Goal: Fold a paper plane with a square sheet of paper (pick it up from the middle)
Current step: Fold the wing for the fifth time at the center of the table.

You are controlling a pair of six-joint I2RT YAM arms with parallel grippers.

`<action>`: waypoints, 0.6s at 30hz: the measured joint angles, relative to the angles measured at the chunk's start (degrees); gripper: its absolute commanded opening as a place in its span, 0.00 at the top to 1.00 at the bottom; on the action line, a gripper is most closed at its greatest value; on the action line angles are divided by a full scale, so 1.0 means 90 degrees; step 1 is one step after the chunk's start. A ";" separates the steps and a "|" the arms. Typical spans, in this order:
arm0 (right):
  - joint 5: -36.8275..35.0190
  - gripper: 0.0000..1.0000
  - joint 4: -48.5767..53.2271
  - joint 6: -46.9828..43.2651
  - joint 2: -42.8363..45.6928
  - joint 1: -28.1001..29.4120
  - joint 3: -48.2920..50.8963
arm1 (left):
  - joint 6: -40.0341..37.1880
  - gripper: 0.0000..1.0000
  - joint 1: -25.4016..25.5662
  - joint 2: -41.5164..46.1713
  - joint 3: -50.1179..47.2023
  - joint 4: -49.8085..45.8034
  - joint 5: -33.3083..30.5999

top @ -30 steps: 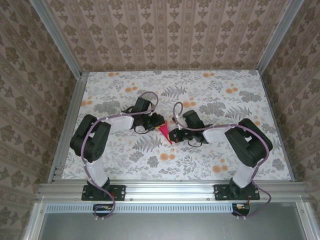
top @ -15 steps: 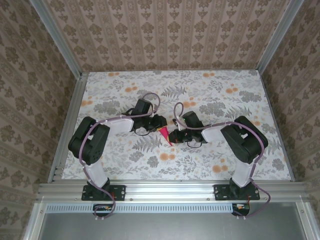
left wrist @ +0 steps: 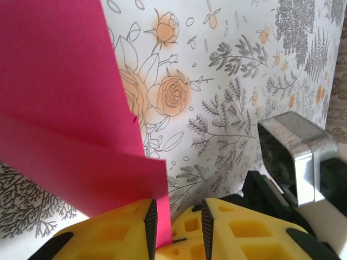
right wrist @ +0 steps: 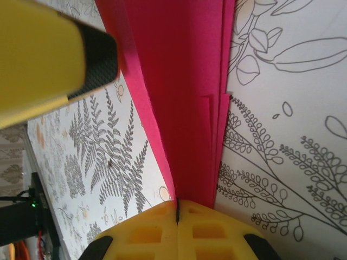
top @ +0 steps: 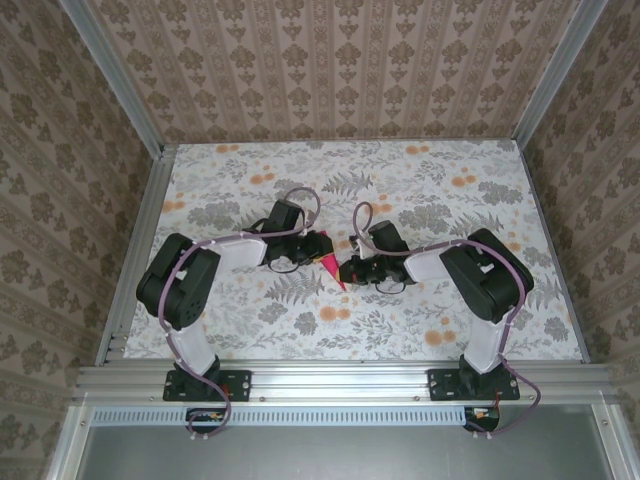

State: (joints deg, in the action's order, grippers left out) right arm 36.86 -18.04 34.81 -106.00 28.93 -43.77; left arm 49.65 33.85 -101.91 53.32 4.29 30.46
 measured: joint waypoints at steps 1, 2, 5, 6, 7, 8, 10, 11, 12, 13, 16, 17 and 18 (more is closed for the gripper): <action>0.0041 0.95 -0.0029 0.0049 -0.0017 -0.0015 0.0000 | 0.0000 0.70 0.0000 0.0000 -0.0029 0.0012 0.0005; 0.0083 0.95 -0.0068 0.0107 -0.0032 -0.0029 0.0005 | -0.0002 0.70 0.0000 0.0000 -0.0051 0.0029 0.0005; 0.0182 0.95 -0.0177 0.0228 -0.0085 -0.0080 0.0012 | 0.0000 0.70 0.0000 0.0000 -0.0066 0.0061 0.0010; 0.0221 0.95 -0.0199 0.0282 -0.0097 -0.0090 0.0012 | -0.0002 0.70 0.0000 0.0000 -0.0066 0.0073 0.0019; 0.0248 0.95 -0.0223 0.0316 -0.0109 -0.0104 0.0015 | 0.0000 0.70 0.0000 -0.0002 -0.0066 0.0087 0.0029; 0.0270 0.95 -0.0245 0.0330 -0.0117 -0.0109 0.0017 | 0.0000 0.70 0.0000 -0.0002 -0.0066 0.0100 0.0029; 0.0313 0.95 -0.0289 0.0376 -0.0141 -0.0129 0.0019 | 0.0000 0.70 0.0000 -0.0002 -0.0066 0.0124 0.0029; 0.0325 0.95 -0.0294 0.0398 -0.0148 -0.0134 0.0019 | 0.0000 0.70 0.0000 -0.0010 -0.0063 0.0126 0.0027; 0.0342 0.95 -0.0304 0.0410 -0.0155 -0.0141 0.0019 | 0.0000 0.70 0.0000 -0.0024 -0.0056 0.0129 0.0027; 0.0362 0.95 -0.0313 0.0444 -0.0160 -0.0146 0.0019 | -0.0002 0.71 0.0000 -0.0046 -0.0046 0.0129 0.0024; 0.0401 0.95 -0.0330 0.0476 -0.0175 -0.0158 0.0019 | -0.0002 0.71 0.0000 -0.0121 -0.0029 0.0126 0.0024; 0.0410 0.95 -0.0335 0.0483 -0.0180 -0.0163 0.0019 | -0.0005 0.71 0.0000 -0.0141 -0.0024 0.0126 0.0022; 0.0420 0.95 -0.0338 0.0493 -0.0182 -0.0168 0.0019 | -0.0007 0.71 0.0000 -0.0158 -0.0022 0.0124 0.0022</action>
State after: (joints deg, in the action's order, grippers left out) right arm 40.64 -21.08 39.24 -107.63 27.42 -43.59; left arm 49.58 33.85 -103.33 53.12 5.41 30.65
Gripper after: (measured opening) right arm 0.057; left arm 0.295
